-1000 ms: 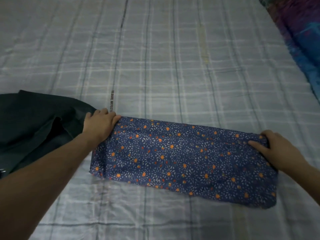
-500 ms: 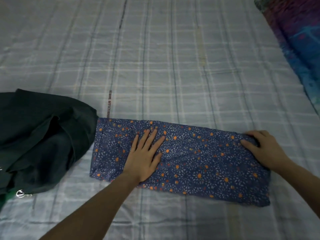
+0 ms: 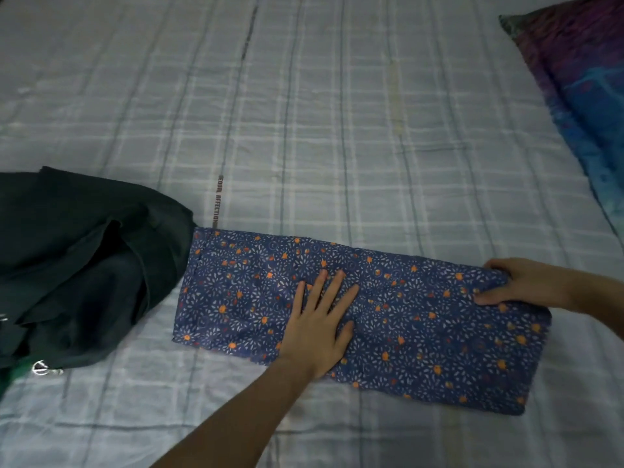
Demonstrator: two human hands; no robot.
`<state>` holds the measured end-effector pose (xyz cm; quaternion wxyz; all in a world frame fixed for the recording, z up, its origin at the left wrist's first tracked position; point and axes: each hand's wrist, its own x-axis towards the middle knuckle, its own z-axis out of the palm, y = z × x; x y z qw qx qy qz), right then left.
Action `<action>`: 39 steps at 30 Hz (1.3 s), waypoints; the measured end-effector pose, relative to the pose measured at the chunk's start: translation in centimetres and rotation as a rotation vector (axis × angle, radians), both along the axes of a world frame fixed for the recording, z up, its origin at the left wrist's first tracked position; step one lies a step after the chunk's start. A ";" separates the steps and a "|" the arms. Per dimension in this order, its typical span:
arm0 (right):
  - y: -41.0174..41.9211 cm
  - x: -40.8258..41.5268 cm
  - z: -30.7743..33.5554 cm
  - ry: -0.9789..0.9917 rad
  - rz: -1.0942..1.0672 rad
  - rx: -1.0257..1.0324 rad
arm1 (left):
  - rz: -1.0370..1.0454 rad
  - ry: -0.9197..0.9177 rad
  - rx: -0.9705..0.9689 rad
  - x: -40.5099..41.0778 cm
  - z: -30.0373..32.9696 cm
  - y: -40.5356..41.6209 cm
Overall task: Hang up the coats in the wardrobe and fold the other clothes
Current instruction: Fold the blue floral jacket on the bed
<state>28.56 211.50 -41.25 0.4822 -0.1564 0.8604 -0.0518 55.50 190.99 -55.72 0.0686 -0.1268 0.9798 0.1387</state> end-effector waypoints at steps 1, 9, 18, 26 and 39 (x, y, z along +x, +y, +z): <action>-0.6 -0.1 1.0 -0.015 0.031 -0.012 | -0.011 -0.006 0.019 -0.1 0.1 -0.1; -13.2 5.9 10.5 -0.220 0.110 -0.139 | 0.225 -0.015 0.841 -1.9 6.2 -3.3; -27.0 15.8 8.0 -0.490 -0.240 -0.423 | 0.921 0.385 1.993 5.5 14.2 -12.7; -20.0 19.2 -3.7 0.605 0.448 -0.520 | 0.982 0.209 1.013 8.9 8.9 -17.1; -23.4 24.1 -10.0 0.742 0.413 -0.320 | 0.121 0.314 -0.014 7.9 8.1 -13.9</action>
